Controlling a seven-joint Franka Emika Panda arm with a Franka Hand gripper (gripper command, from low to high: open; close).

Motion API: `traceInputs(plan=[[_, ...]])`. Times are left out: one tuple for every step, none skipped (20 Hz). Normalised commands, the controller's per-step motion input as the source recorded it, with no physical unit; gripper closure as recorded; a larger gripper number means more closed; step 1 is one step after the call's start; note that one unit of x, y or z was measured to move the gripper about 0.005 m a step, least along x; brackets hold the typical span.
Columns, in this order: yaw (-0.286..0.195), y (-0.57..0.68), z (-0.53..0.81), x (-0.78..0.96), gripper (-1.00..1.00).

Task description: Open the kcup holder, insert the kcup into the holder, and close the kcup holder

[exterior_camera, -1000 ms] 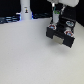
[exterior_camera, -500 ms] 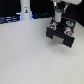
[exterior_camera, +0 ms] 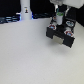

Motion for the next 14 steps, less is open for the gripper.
traceInputs(plan=[[-0.024, 0.1, 0.0, 0.15, 1.0], [-0.027, 0.15, 0.03, 0.16, 1.0], [-0.051, 0.25, 0.03, 0.31, 1.0], [-0.039, 0.31, 0.07, 0.31, 1.0], [-0.015, 0.38, 0.1, 0.31, 1.0], [0.0, 0.41, 0.1, 0.24, 1.0], [0.0, 0.24, 0.06, 0.07, 1.0], [0.005, 0.25, 0.07, 0.23, 1.0], [0.008, 0.14, 0.0, 0.1, 1.0], [0.013, 0.16, 0.02, 0.07, 1.0], [0.018, 0.15, -0.01, 0.08, 1.0], [0.034, 0.27, 0.04, 0.07, 1.0], [0.032, 0.2, 0.01, 0.08, 1.0], [0.021, 0.07, -0.06, 0.04, 1.0]])
